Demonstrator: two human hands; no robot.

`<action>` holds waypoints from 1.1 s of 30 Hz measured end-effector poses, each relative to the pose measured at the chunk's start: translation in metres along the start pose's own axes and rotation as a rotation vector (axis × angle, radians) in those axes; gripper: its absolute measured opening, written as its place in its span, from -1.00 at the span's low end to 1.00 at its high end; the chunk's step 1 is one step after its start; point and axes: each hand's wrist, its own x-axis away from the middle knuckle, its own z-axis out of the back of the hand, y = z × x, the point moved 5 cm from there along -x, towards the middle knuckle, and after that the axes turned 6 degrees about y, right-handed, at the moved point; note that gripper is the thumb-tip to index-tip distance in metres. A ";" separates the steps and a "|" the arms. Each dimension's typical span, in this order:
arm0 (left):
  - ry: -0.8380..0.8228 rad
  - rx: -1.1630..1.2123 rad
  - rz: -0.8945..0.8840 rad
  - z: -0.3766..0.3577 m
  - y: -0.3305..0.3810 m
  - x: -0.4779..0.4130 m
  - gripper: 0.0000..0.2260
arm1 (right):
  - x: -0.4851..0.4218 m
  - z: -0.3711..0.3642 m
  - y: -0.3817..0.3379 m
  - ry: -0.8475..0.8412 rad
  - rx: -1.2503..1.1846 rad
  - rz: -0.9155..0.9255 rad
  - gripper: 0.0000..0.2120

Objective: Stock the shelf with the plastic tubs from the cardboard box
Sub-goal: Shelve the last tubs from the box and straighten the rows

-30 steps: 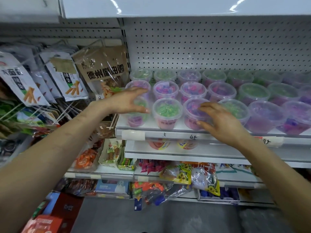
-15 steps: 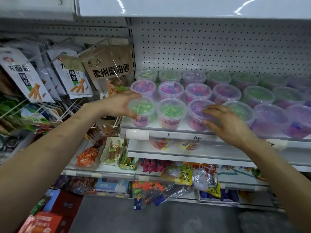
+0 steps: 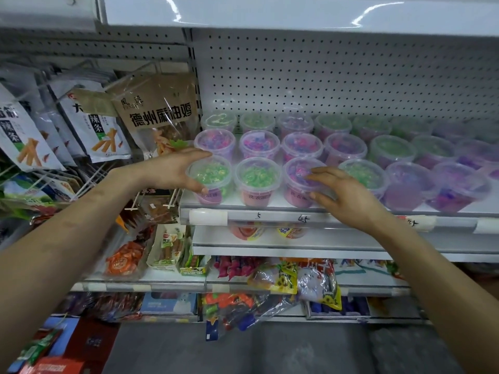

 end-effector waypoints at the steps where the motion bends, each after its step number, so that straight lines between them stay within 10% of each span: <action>1: 0.006 0.021 -0.006 -0.001 0.001 0.000 -0.12 | 0.002 0.006 0.003 0.013 0.002 -0.013 -0.57; 9: 0.252 0.009 -0.149 -0.007 0.067 -0.011 -0.21 | 0.029 0.058 0.075 0.091 0.118 -0.281 -0.44; 33: 0.178 -0.103 -0.138 -0.068 0.209 -0.088 -0.10 | 0.050 0.090 0.162 0.043 0.019 -0.288 -0.23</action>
